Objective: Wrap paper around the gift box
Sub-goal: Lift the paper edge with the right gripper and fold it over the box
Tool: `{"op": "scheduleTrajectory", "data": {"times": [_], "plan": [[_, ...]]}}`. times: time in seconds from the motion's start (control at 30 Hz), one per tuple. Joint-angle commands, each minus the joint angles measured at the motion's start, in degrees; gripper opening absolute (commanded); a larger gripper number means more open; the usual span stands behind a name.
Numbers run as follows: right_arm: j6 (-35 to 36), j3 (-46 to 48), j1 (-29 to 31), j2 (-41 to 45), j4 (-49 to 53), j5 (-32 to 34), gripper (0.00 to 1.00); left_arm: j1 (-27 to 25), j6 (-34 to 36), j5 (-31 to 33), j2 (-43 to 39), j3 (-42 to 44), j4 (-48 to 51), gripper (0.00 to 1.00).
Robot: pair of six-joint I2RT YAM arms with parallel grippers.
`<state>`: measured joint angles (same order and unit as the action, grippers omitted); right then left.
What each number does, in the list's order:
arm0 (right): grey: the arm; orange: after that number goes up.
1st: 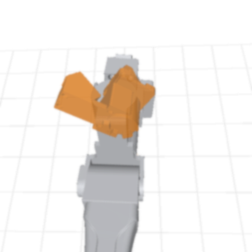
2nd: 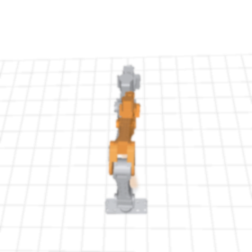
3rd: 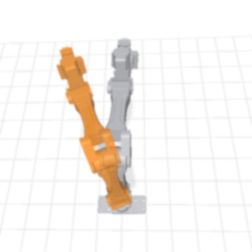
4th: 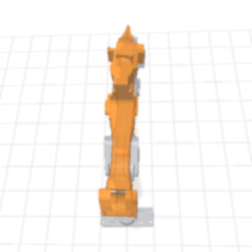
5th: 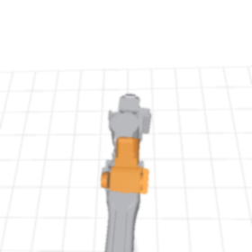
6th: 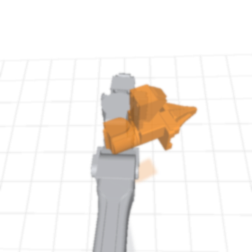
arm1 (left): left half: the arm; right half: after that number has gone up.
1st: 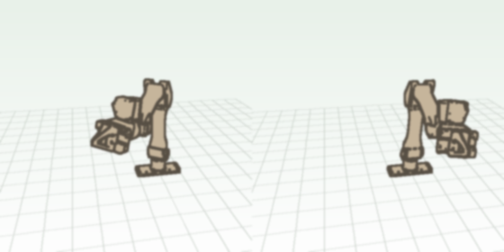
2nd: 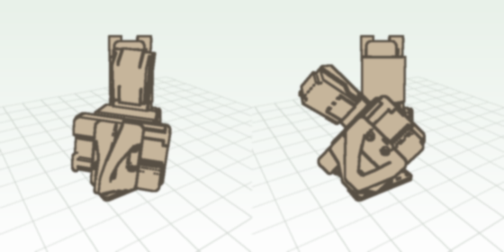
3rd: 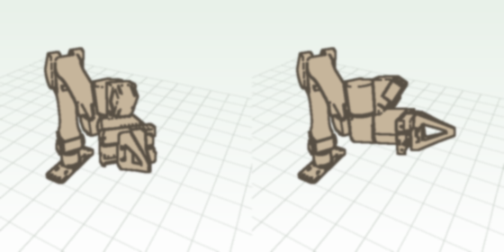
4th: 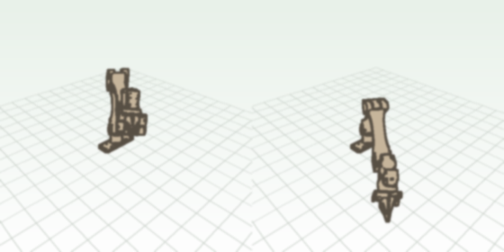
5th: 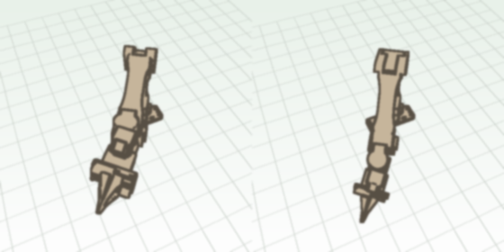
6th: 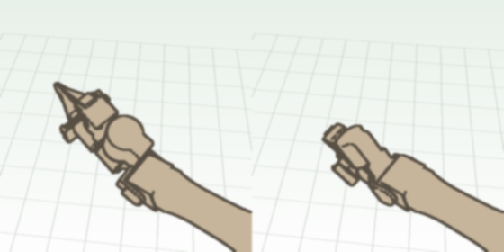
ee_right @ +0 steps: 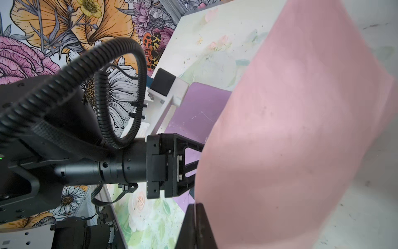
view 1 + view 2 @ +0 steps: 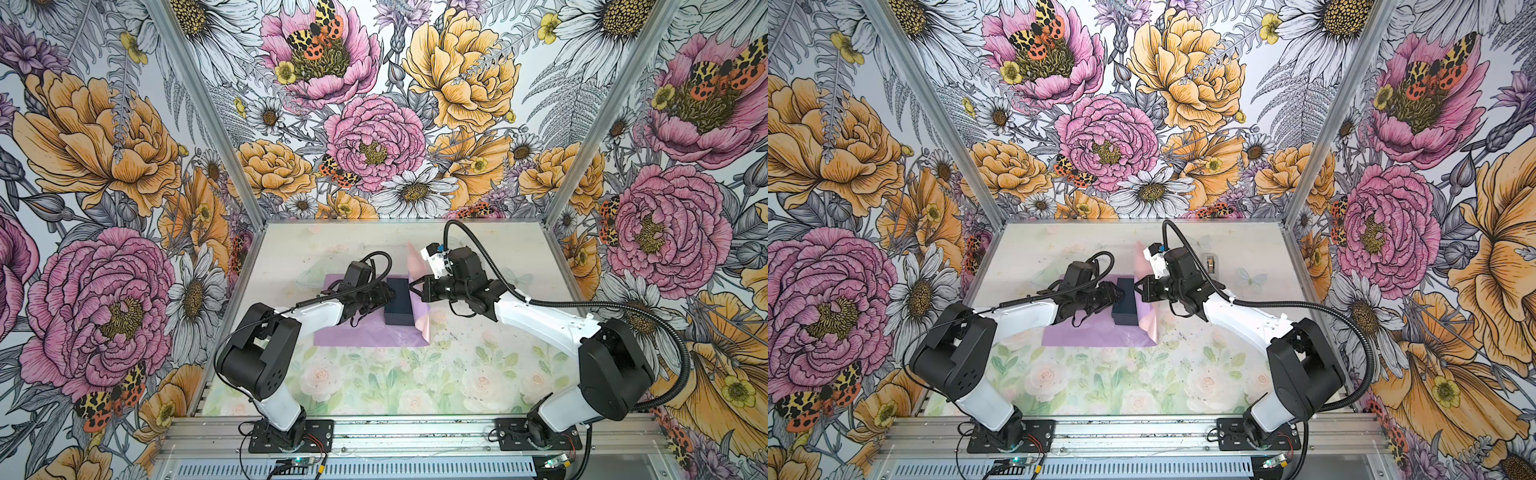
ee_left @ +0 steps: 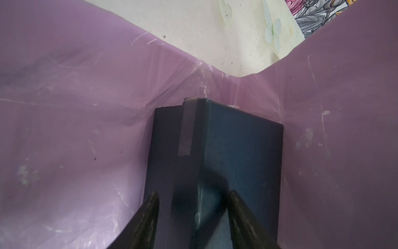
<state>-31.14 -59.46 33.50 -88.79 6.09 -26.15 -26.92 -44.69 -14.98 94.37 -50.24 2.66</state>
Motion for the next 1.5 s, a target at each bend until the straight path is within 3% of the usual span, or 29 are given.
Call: {"op": "scheduleTrajectory", "data": {"times": [0.0, 0.4, 0.93, 1.07, 1.17, 1.3, 1.4, 1.47], "plan": [[1.3, -3.1, 1.4, -3.0, 0.4, 0.4, 0.0, 2.2, -0.4, -0.1, -3.9, 0.2, 1.0, 0.56], [1.8, -8.2, 4.2, -11.9, 0.4, -2.5, 0.0, 7.3, -3.2, -7.4, -7.5, 1.2, -4.9, 0.65], [2.1, -8.8, 4.9, -16.9, 0.7, -4.8, 0.0, 5.1, -1.9, -9.3, 1.3, -2.8, -7.0, 0.64], [2.2, -8.8, 5.0, -16.7, 0.9, -4.7, 0.01, 4.4, -0.9, -7.5, 3.0, -2.6, -5.5, 0.57], [2.1, -9.1, 5.0, -15.2, 1.6, -3.6, 0.2, 4.4, 0.2, -5.5, 3.9, -2.1, -3.5, 0.44], [2.0, -9.0, 4.9, -9.5, 4.2, 2.2, 0.55, 4.5, 0.9, -4.9, 4.3, -0.8, -3.5, 0.35], [1.2, -7.9, 4.1, -4.5, 6.2, 5.1, 0.66, 4.4, 1.0, -4.9, 4.3, -0.3, -3.5, 0.32], [-0.2, -6.5, 2.7, -1.4, 7.7, 7.6, 0.67, 4.4, 1.0, -5.0, 4.1, -0.2, -3.5, 0.31]]}}
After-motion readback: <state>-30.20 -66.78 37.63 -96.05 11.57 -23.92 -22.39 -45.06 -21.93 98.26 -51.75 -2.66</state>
